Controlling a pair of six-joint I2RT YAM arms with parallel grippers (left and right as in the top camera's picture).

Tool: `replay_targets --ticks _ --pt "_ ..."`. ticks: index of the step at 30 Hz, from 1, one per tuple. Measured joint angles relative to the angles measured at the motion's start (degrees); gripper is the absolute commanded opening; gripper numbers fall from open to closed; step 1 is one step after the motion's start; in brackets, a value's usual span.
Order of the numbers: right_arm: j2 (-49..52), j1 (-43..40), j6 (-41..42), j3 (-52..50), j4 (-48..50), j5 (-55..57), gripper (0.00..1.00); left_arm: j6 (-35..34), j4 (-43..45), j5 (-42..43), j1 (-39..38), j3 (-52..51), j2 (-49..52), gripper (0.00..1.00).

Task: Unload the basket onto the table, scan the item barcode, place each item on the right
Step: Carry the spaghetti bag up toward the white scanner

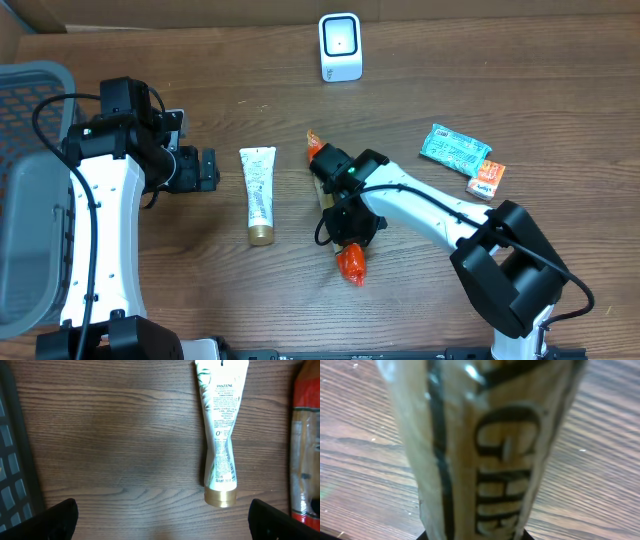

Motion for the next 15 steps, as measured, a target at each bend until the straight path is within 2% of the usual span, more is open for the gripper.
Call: replay_targets --ticks 6,15 --pt "-3.54 -3.41 -4.04 0.04 -0.68 -3.08 0.04 0.0 0.02 0.0 0.0 0.0 0.0 0.99" --pt "-20.72 -8.48 -10.71 0.07 1.92 -18.88 0.04 0.0 0.02 0.0 0.0 0.0 0.0 1.0"
